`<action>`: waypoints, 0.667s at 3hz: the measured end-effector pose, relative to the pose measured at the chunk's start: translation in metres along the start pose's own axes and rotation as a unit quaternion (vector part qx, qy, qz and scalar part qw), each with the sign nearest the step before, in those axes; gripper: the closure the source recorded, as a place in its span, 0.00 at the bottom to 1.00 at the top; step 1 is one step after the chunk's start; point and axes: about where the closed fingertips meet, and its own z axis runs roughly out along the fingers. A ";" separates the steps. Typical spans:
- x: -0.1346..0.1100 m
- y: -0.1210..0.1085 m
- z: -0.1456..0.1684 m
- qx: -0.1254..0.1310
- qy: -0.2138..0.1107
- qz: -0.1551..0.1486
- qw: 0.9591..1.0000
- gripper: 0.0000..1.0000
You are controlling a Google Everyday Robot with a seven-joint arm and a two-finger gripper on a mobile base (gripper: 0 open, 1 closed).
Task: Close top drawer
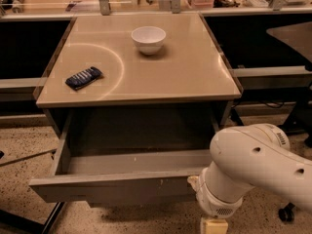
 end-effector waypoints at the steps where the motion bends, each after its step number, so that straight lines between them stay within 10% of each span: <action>1: 0.000 0.000 0.000 0.000 0.000 0.000 1.000 0.00; 2: 0.003 -0.013 0.002 -0.001 -0.009 -0.006 1.000 0.00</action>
Offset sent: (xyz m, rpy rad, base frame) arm 0.0309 -0.0034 -0.0109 0.0491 0.0055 0.0217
